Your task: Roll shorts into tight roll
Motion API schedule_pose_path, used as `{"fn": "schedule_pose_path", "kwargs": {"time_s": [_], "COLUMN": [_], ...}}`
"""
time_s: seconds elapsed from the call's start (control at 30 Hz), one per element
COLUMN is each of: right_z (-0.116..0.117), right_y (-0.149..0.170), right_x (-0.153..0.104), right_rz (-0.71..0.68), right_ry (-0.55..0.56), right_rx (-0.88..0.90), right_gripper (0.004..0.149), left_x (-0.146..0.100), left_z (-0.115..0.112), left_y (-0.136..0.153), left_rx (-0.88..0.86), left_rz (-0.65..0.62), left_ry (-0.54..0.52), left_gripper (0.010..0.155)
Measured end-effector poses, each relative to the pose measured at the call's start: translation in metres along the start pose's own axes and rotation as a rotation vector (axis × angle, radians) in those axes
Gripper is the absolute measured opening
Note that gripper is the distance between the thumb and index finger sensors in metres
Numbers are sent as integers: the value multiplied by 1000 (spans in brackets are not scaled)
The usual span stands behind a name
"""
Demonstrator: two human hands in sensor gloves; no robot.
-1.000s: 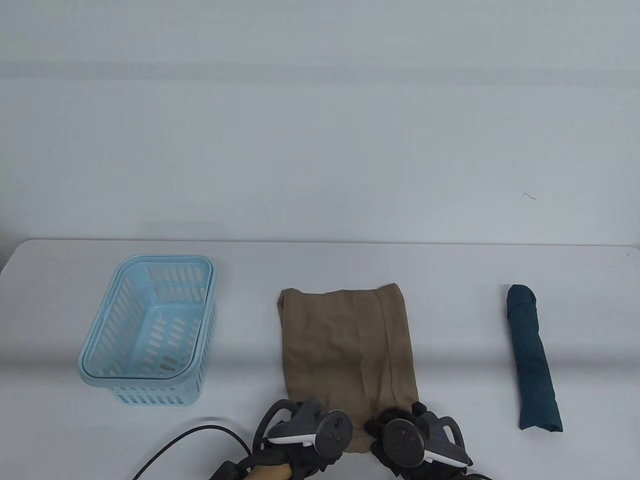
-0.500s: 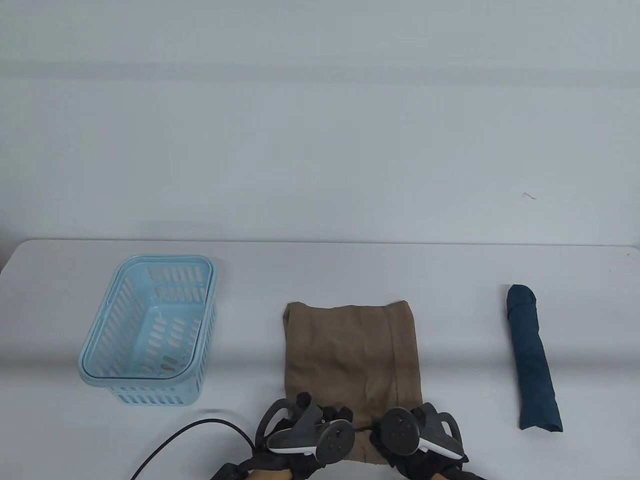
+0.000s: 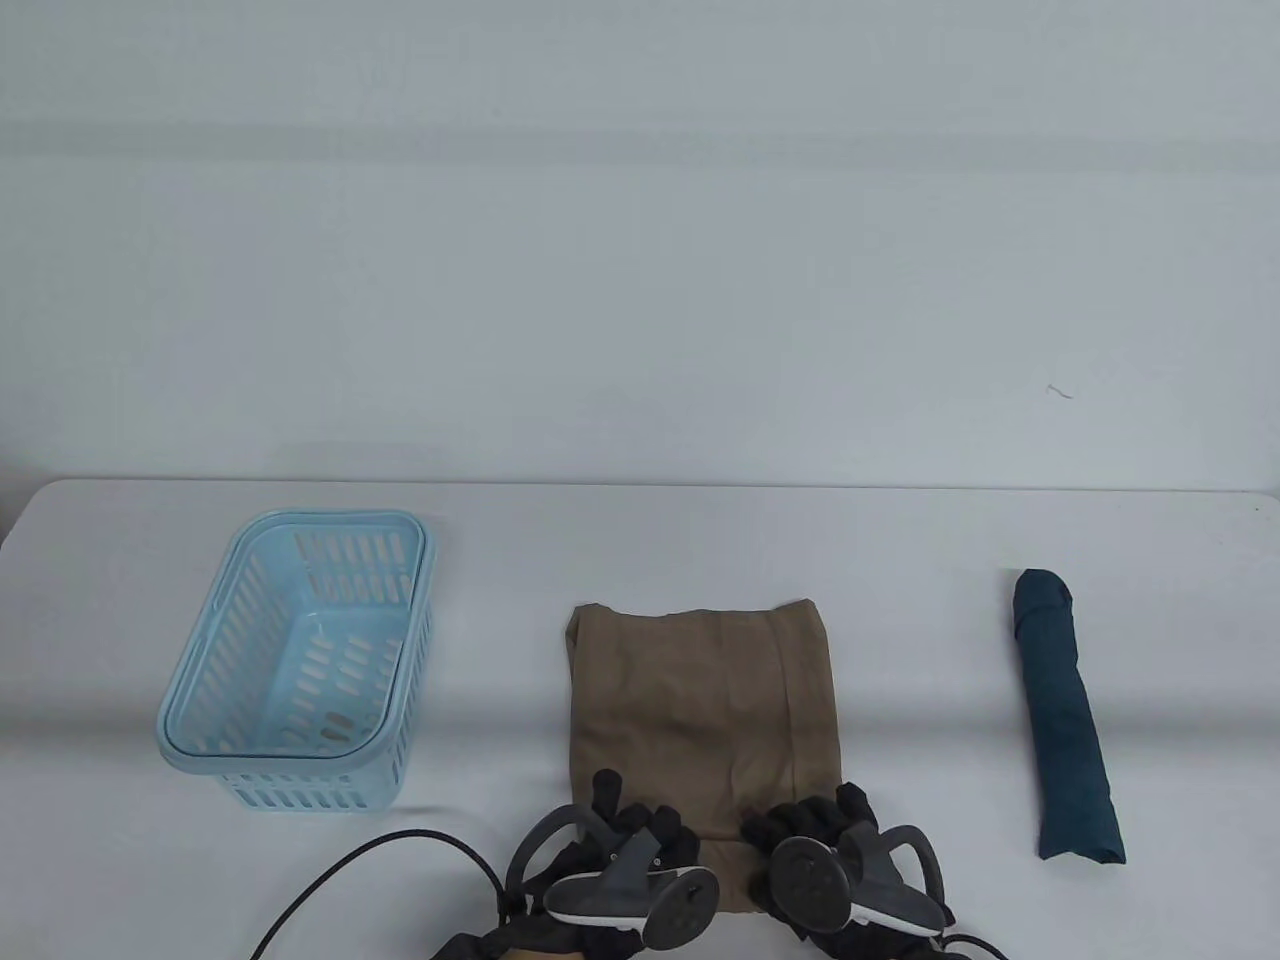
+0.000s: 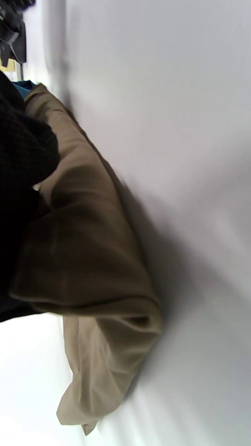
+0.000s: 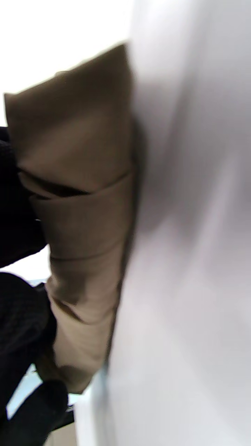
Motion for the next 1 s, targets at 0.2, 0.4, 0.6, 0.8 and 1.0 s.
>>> {"fn": "schedule_pose_path", "kwargs": {"time_s": [0.2, 0.4, 0.6, 0.8, 1.0], "right_z": [15, 13, 7, 6, 7], "right_y": [-2, -2, 3, 9, 9], "right_x": [3, 3, 4, 7, 8], "right_rz": [-22, -20, -16, 7, 38], "right_ry": [-62, -36, -31, -24, -32], "right_rx": [-49, -42, 71, 207, 218], "right_gripper": [74, 69, 64, 57, 53], "left_x": [7, 8, 5, 1, 5], "left_z": [-16, -18, -12, 0, -2], "left_y": [-3, -3, 4, 20, 26], "left_rx": [-35, -8, -117, -332, -381], "left_rz": [-4, -9, -4, 9, 10], "left_ry": [70, 103, 146, 108, 91], "left_gripper": [73, 79, 72, 62, 56]}}
Point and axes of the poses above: the tracker on the back of each hand, its own y axis roughly to the little-finger side, its own x axis roughly from the wrist to the fingertips, z = x × y, the point moved 1 cm from there along x, roughly from the wrist to the fingertips, and after that the axes turned 9 degrees about -x, right-handed, at the moved point
